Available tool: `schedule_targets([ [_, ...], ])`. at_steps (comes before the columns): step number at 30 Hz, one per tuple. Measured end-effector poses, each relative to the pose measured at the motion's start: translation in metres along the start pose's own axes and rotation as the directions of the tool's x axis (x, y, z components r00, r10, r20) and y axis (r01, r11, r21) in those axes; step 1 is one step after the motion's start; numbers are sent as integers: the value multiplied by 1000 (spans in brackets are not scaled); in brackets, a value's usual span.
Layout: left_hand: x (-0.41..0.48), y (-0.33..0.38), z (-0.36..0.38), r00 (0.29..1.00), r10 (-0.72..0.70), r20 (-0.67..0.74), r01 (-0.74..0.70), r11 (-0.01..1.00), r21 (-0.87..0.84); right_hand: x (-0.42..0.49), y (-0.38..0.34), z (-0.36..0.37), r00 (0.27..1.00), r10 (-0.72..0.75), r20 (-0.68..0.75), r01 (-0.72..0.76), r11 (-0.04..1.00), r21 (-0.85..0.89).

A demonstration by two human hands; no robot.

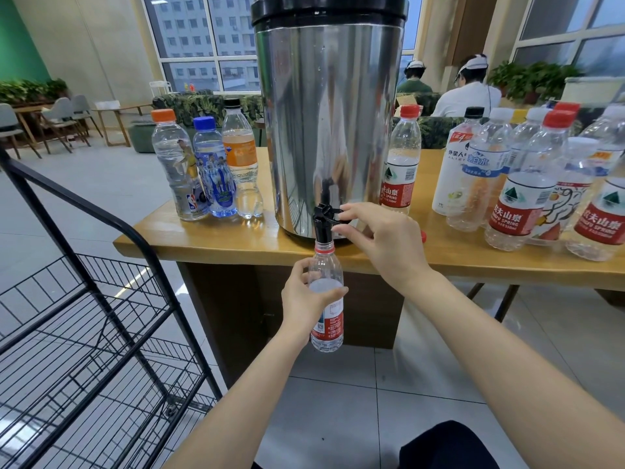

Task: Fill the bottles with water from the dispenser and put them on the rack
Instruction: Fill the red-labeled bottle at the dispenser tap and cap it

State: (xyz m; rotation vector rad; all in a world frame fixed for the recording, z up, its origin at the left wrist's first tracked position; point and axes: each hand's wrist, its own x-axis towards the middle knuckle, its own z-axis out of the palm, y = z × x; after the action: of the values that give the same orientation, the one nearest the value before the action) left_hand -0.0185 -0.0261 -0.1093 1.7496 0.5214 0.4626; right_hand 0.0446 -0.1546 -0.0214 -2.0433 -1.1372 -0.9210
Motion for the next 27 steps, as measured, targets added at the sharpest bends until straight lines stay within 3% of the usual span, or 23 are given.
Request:
schedule_targets([
  [27, 0, 0, 0, 1000, 19, -13, -19, 1000, 17, 0, 1, 1, 1000, -4, -4, 4, 1000, 13],
])
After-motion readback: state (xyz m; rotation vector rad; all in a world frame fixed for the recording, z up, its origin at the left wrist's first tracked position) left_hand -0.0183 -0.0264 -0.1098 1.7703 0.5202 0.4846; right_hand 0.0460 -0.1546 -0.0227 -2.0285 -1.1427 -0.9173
